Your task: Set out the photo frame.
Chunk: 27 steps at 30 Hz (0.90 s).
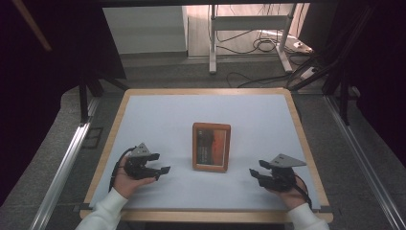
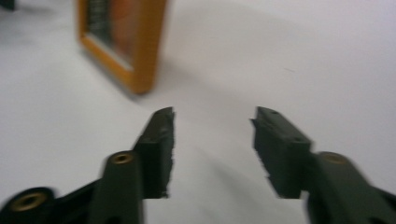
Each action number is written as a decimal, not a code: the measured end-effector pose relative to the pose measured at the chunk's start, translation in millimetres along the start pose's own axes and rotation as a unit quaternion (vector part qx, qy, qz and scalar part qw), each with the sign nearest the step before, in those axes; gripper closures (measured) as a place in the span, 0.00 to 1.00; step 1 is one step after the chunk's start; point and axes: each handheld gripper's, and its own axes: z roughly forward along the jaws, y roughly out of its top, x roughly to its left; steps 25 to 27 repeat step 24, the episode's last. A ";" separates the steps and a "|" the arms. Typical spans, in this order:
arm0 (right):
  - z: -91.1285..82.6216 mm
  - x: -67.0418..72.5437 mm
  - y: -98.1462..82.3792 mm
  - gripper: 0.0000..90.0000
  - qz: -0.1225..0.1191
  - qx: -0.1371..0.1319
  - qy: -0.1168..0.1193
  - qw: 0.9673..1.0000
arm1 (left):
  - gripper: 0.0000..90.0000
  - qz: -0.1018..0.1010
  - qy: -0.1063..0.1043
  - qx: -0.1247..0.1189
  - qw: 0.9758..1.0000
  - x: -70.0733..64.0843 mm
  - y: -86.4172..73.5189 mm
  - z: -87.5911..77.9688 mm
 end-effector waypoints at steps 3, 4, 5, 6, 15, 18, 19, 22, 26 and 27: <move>-10.3 -12.8 -8.5 0.39 0.018 -0.008 -0.019 1.000 | 0.28 0.004 0.002 -0.001 1.000 -0.9 0.1 0.0; -12.9 -16.3 -10.7 0.37 0.025 -0.012 -0.025 0.999 | 0.29 0.005 0.002 -0.002 1.000 -1.0 0.2 0.0; -15.0 -19.3 -12.6 0.34 0.032 -0.015 -0.030 0.999 | 0.29 0.005 0.003 -0.004 1.000 -1.0 0.3 -0.1; -16.6 -22.8 -15.0 0.33 0.037 -0.018 -0.037 0.998 | 0.29 0.005 0.003 -0.005 1.000 -0.9 0.3 -0.1; -11.8 -30.1 -16.8 0.29 0.053 -0.011 -0.049 0.997 | 0.29 0.011 0.007 -0.008 1.000 -1.8 0.3 -0.4; -12.9 -28.2 -16.3 0.29 0.051 -0.015 -0.051 0.997 | 0.29 0.012 0.006 -0.008 1.000 -1.8 0.3 -0.1; -13.1 -28.2 -16.3 0.29 0.051 -0.016 -0.051 0.997 | 0.29 0.012 0.007 -0.008 1.000 -1.8 0.3 0.0; -14.2 -28.8 -16.1 0.28 0.053 -0.020 -0.054 0.997 | 0.29 0.013 0.008 -0.009 1.000 -1.5 0.7 -0.3; -15.1 -28.8 -16.1 0.27 0.054 -0.027 -0.058 0.996 | 0.29 0.014 0.009 -0.009 1.000 -1.3 1.3 -0.2; -15.1 -28.8 -16.1 0.27 0.054 -0.027 -0.058 0.996 | 0.29 0.014 0.009 -0.009 1.000 -1.3 1.3 -0.2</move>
